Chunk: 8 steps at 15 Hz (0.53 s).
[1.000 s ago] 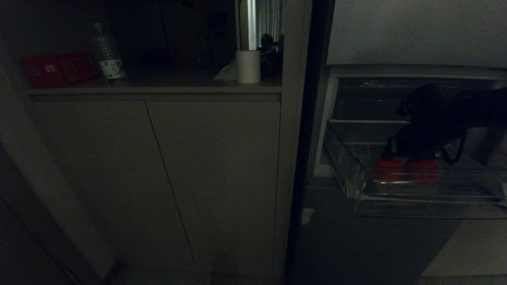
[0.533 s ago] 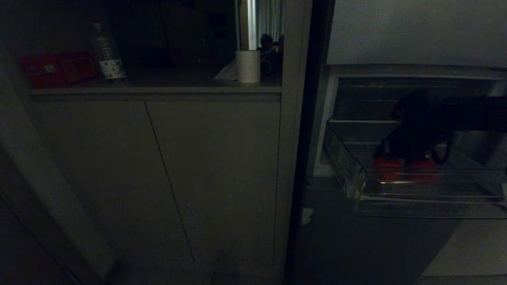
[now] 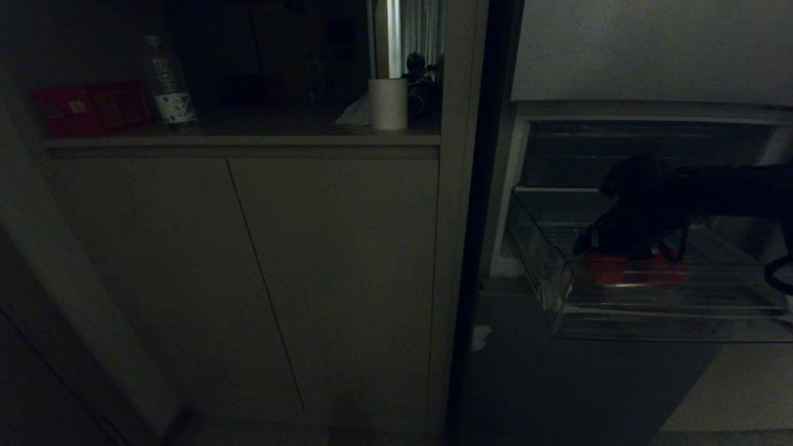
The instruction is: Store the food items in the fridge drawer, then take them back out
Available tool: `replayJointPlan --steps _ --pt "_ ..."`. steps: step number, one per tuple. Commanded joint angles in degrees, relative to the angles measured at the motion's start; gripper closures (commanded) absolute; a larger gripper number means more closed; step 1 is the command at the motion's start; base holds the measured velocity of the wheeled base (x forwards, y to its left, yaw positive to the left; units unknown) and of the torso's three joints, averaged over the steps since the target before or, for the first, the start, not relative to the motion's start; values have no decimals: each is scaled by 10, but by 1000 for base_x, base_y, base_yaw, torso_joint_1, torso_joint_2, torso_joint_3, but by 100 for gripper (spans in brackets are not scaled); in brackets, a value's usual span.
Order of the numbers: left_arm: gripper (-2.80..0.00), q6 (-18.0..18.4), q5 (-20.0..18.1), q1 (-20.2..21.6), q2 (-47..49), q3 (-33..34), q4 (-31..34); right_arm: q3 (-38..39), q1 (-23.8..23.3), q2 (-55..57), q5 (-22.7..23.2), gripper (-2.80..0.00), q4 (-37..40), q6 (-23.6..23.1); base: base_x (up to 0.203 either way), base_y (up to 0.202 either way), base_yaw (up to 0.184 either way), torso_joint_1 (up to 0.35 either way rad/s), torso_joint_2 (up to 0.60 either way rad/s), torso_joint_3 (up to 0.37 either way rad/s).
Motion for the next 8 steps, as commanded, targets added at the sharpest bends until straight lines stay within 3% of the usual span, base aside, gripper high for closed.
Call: replayJointPlan --steps 1,2,8 --pt "0 0 0 0 0 0 0 0 0 10 -1 -181 2 2 0 0 0 0 0 0" --pt "0 0 0 0 0 0 0 0 0 15 -1 0 2 4 0 0 0 0 0 0" --pt "0 0 0 0 0 0 0 1 0 6 -1 0 2 14 0 0 0 0 0 0"
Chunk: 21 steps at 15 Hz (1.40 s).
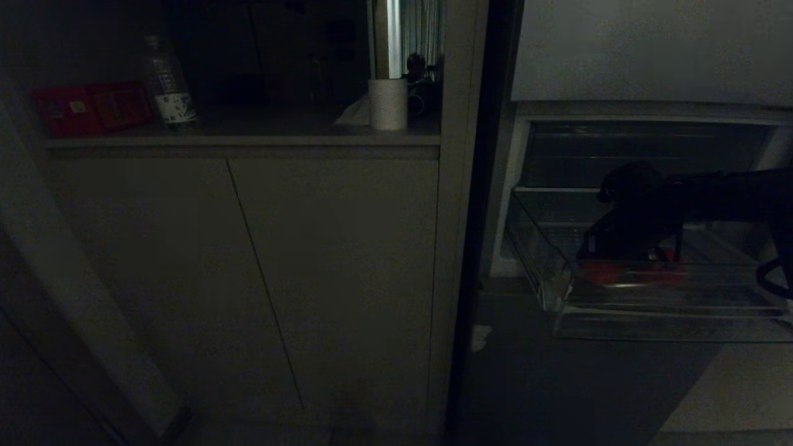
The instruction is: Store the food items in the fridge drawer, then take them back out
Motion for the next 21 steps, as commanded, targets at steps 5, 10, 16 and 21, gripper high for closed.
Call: replayJointPlan --steps 5,10,16,21 --pt "0 0 0 0 0 0 0 7 0 -82 3 0 2 11 0 0 0 0 0 0" --pt "0 0 0 0 0 0 0 39 0 -177 3 0 -5 27 0 0 0 0 0 0" --pt "0 0 0 0 0 0 0 219 0 -412 1 0 -4 9 0 0 0 0 0 0" --pt "0 0 0 0 0 0 0 449 0 -718 1 0 -5 -26 0 0 0 0 0 0"
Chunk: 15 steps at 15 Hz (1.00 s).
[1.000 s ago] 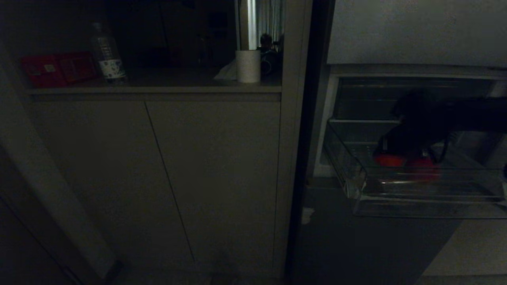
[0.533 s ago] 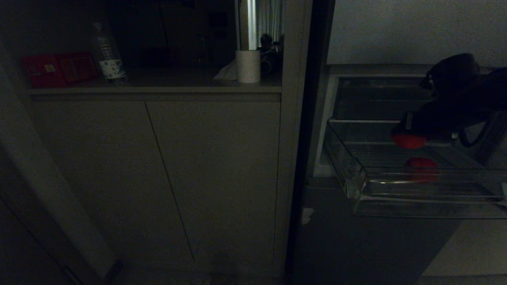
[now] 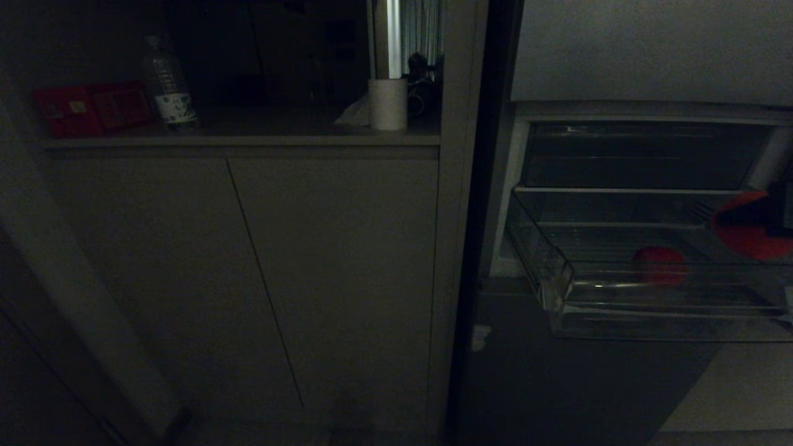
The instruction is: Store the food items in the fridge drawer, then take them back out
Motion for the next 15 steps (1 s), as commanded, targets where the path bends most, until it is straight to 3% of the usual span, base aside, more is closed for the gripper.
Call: replayJointPlan --steps 1,5,9,11,15 --pt "0 0 0 0 0 0 0 118 0 -225 0 0 1 -10 0 0 0 0 0 0" --pt "0 0 0 0 0 0 0 304 0 -487 -4 0 1 -42 0 0 0 0 0 0" --pt "0 0 0 0 0 0 0 455 0 -669 -10 0 2 -60 0 0 0 0 0 0" --pt "0 0 0 0 0 0 0 494 0 -716 -9 0 2 -66 0 0 0 0 0 0" --pt "0 0 0 0 0 0 0 527 2 -765 -10 0 2 -130 0 0 0 0 0 0"
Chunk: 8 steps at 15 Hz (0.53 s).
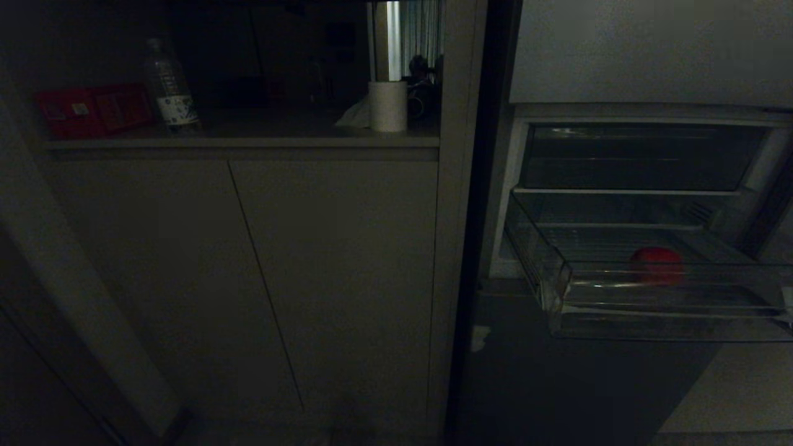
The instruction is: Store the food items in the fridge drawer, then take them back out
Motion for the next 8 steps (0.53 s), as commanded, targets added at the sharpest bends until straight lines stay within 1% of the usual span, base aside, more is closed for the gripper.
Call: replayJointPlan --steps 1,2,3,5,6,8 --pt "0 0 0 0 0 0 0 13 1 -29 4 0 1 -8 0 0 0 0 0 0" --pt "0 0 0 0 0 0 0 21 1 -29 7 0 1 -13 0 0 0 0 0 0" --pt "0 0 0 0 0 0 0 32 1 -29 17 0 0 -23 0 0 0 0 0 0" --pt "0 0 0 0 0 0 0 62 1 -30 41 0 -8 -30 0 0 0 0 0 0" --pt "0 0 0 0 0 0 0 69 1 -30 51 0 -20 -31 0 0 0 0 0 0" --pt "0 0 0 0 0 0 0 122 2 -30 89 0 -77 -31 0 0 0 0 0 0"
